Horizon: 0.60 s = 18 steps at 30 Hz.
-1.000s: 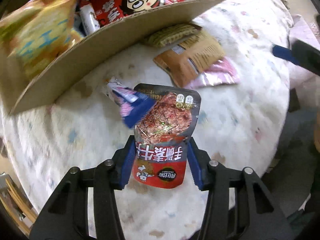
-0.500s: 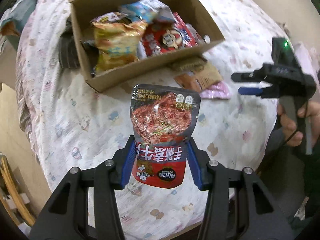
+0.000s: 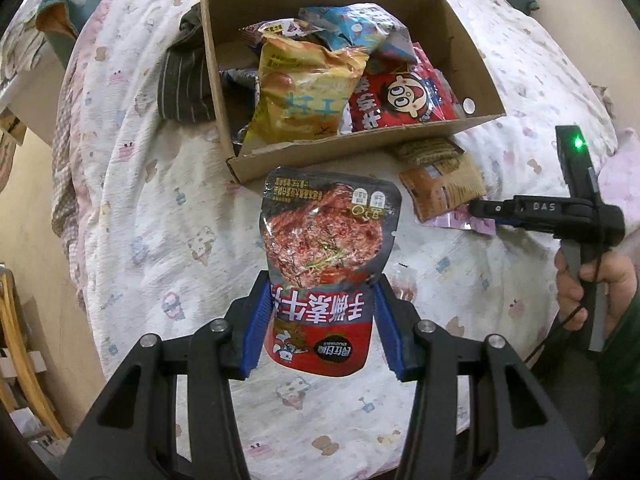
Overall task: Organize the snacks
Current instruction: 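Grasp the red jerky pouch with the left tool and lift it, then carry the red pouch toward the box while the right tool grasps the pink packet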
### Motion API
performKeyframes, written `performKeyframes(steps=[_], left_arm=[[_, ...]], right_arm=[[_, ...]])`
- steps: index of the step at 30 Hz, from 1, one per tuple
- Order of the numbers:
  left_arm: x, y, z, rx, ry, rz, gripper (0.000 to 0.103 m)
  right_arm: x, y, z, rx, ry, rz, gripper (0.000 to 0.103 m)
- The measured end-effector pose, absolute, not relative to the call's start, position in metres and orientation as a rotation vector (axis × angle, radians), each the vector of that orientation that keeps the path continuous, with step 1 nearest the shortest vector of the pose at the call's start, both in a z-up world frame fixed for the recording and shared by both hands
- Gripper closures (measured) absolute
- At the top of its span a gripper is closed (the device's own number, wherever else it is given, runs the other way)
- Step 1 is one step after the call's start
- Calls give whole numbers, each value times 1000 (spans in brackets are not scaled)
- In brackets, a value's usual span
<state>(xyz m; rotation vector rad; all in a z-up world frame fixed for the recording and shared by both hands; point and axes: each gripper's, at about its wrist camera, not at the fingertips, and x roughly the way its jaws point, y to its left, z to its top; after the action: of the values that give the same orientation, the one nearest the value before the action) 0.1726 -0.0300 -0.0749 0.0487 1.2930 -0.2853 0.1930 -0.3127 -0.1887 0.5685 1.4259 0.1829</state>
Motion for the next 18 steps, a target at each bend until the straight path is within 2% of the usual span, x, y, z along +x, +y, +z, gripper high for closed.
performKeyframes(steps=[4,8,9,14,18], left_arm=[[170,-35,-72,63,1277,-295,58],[168,-38,-70,75,1269,-309,58],[168,-39,-69,83,1266,-312,58],[167,-39,-71,102,1262,-307,58],[167,-36,-73,109,1264,-282,58]], right_arm=[[189,-304,-180,496,1402,215,67],[180,-289,-166,412,1372,257,82],[177,-287,-160,407,1359,270,91],[157,-275,-127,370,1261,352,97],[139,-252,-96,168,1128,347,99]])
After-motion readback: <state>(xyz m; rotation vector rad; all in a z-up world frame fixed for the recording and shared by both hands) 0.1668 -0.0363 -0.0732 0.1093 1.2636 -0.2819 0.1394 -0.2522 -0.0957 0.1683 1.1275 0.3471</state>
